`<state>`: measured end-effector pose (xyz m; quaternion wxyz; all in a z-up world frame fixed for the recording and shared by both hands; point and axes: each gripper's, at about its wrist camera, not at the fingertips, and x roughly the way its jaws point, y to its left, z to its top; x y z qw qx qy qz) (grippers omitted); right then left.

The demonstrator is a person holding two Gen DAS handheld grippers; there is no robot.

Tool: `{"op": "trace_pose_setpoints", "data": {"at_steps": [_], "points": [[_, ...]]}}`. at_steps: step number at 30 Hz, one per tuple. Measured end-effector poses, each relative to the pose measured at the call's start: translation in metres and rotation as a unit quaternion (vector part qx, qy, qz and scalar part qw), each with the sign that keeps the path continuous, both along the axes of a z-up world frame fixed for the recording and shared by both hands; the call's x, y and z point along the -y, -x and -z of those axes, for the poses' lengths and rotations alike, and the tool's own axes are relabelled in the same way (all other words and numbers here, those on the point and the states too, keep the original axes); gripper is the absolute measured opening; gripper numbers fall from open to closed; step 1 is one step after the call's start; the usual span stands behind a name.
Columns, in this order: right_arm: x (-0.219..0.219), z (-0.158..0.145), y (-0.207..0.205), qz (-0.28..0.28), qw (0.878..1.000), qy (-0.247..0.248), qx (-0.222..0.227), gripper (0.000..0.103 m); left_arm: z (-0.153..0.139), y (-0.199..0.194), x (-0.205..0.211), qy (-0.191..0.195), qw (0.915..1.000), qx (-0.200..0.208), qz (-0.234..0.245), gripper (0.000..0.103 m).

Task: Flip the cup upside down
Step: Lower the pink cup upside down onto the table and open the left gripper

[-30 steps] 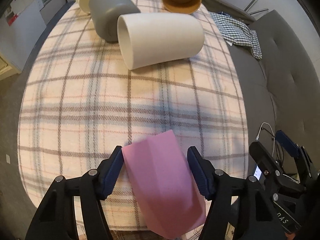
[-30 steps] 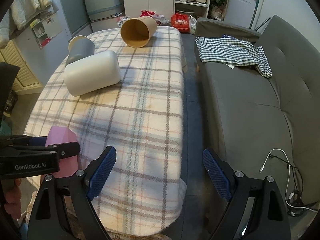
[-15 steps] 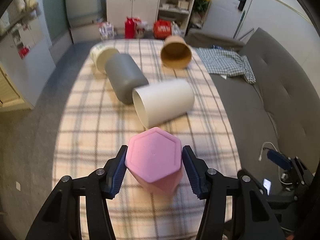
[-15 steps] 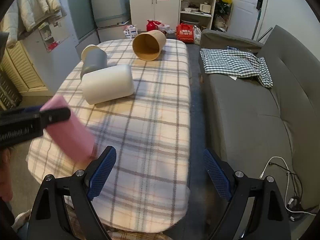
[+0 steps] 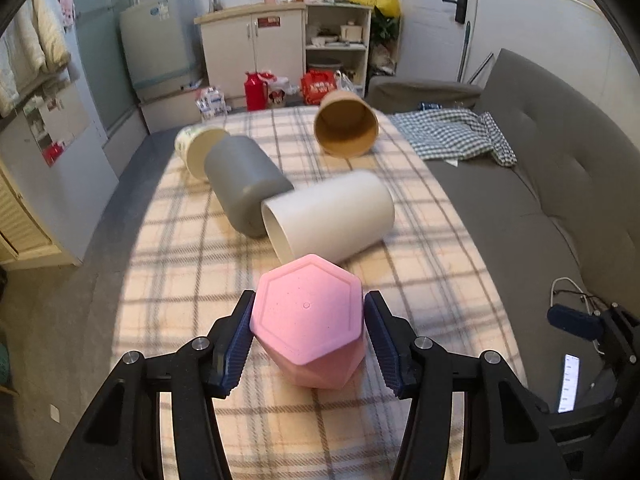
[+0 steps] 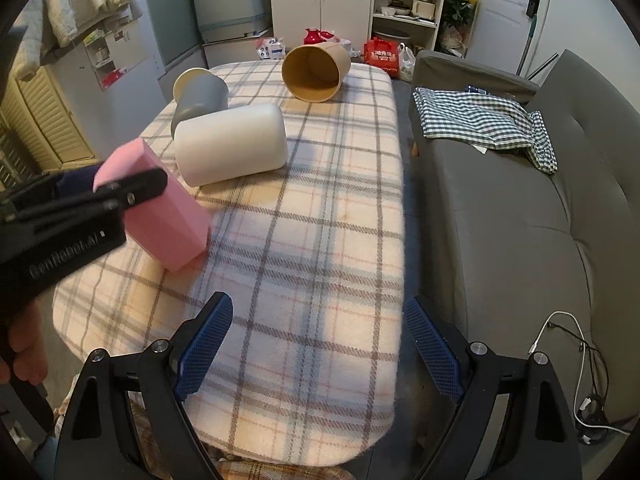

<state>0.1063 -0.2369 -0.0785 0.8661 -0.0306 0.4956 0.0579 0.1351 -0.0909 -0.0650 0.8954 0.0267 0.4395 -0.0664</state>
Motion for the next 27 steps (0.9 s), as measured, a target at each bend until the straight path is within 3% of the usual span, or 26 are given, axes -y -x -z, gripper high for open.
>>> {"op": "trace_pose_setpoints", "data": {"at_steps": [9,13,16,22,27], "points": [[0.001,-0.004,0.002,0.002,1.0,-0.003,0.002,0.089,-0.001,0.007,0.005,0.005,0.9997,-0.002,0.023,0.059],[0.001,-0.013,0.006,0.004,1.0,-0.007,0.011,0.089,-0.011,0.012,0.005,0.01,0.9996,0.004,0.027,0.072],[0.002,-0.023,0.01,0.005,1.0,-0.009,0.021,0.089,-0.026,0.017,0.001,0.025,0.9993,0.018,0.023,0.073],[0.001,-0.048,0.026,0.008,0.998,-0.028,0.063,0.089,-0.067,0.035,-0.018,0.058,0.9956,0.074,0.001,0.074],[-0.01,-0.06,0.048,0.003,0.993,-0.043,0.114,0.089,-0.09,0.065,-0.043,0.061,0.9889,0.134,-0.015,0.076]]}}
